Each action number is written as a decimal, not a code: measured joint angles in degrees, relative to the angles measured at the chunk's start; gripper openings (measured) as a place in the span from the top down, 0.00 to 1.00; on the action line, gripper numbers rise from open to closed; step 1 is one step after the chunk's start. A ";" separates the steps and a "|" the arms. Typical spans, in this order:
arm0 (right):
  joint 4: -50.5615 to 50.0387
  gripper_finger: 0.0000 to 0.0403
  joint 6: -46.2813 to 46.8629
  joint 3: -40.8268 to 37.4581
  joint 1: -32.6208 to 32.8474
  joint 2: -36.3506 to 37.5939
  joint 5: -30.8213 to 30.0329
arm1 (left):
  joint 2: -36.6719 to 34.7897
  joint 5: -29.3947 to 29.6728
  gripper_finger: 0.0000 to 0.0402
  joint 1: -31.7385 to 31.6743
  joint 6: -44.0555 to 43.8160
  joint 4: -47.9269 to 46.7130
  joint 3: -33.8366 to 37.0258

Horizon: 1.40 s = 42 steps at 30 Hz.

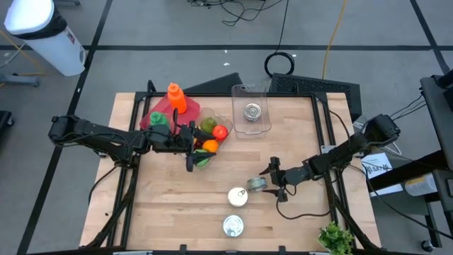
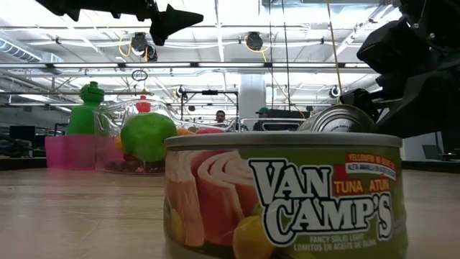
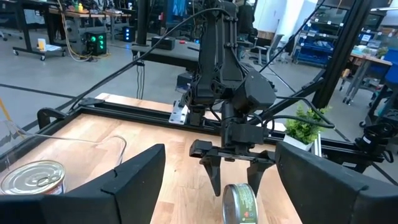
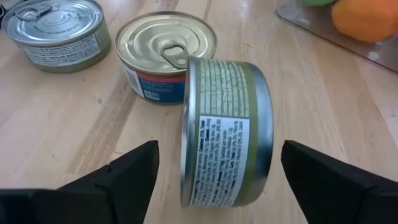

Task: Pick & Place Food Item
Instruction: Put the top green tuna can into the right transparent bin

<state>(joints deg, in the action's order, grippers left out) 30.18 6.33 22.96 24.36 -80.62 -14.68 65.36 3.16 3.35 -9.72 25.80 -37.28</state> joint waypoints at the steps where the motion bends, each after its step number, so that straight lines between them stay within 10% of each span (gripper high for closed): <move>1: 0.01 0.23 0.01 0.00 0.00 0.00 0.00 | 0.00 0.00 0.23 0.00 0.00 0.00 0.00; 31: 1.30 0.65 -5.67 0.15 -1.11 6.08 -2.10 | 9.81 -0.75 0.24 0.00 -4.27 6.98 0.00; 42: 6.42 0.65 -6.27 0.31 -1.05 16.51 -19.65 | 24.46 -3.02 0.24 1.33 2.29 14.61 -6.80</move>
<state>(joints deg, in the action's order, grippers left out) 36.60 0.06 23.27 23.31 -64.11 -34.33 89.82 0.14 4.69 -7.43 40.42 -44.08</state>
